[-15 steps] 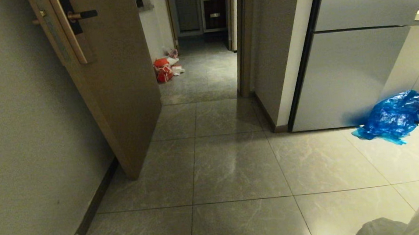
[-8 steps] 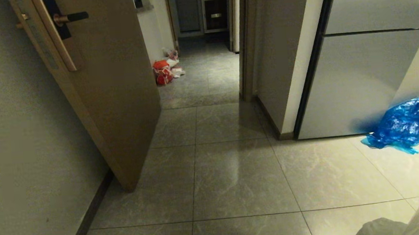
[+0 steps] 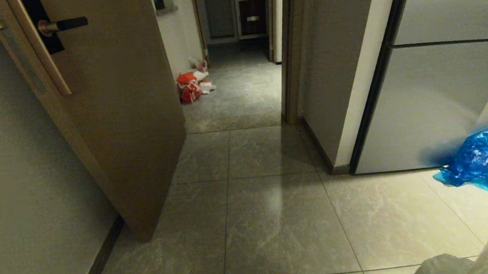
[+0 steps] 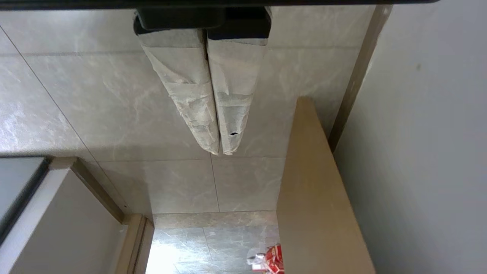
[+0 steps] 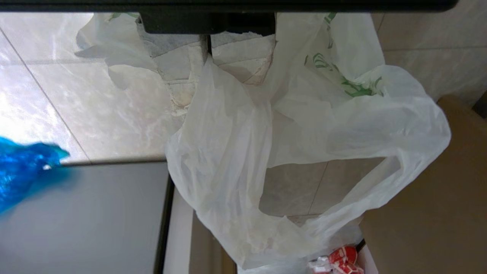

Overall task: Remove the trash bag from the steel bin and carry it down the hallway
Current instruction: Put the trash bag at the door

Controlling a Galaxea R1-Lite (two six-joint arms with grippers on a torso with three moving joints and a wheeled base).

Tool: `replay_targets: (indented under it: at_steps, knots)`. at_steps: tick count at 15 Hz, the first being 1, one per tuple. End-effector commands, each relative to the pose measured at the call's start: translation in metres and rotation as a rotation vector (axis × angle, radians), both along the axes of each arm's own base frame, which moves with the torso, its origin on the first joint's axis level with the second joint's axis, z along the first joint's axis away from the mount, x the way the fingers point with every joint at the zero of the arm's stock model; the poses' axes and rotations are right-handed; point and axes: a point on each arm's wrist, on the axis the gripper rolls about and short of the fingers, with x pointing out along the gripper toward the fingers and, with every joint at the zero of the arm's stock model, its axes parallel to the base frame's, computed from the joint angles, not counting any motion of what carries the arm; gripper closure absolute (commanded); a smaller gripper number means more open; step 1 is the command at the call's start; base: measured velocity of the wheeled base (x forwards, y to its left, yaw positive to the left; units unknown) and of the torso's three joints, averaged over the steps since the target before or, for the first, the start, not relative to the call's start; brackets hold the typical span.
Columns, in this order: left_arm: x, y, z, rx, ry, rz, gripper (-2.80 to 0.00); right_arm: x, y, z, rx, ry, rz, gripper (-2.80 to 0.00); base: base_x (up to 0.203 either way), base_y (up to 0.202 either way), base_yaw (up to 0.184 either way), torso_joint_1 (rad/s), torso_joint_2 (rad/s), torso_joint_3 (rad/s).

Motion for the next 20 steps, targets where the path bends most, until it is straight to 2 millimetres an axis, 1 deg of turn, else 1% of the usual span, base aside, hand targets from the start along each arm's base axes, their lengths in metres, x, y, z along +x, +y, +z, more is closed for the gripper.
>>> replay_targets:
  at_steps: [1,20]
  knots:
    - [0.0,0.0,-0.0001,0.0,0.001,0.0,0.0,0.0001,0.0,0.0,0.0,0.002,0.0,0.0,0.191,0.0,0.003,0.007,0.01,0.002]
    - [0.0,0.0,-0.0001,0.0,0.001,0.0,0.0,0.0001,0.0,0.0,0.0,0.002,0.0,0.0,0.193,0.0,0.001,0.002,0.0,0.003]
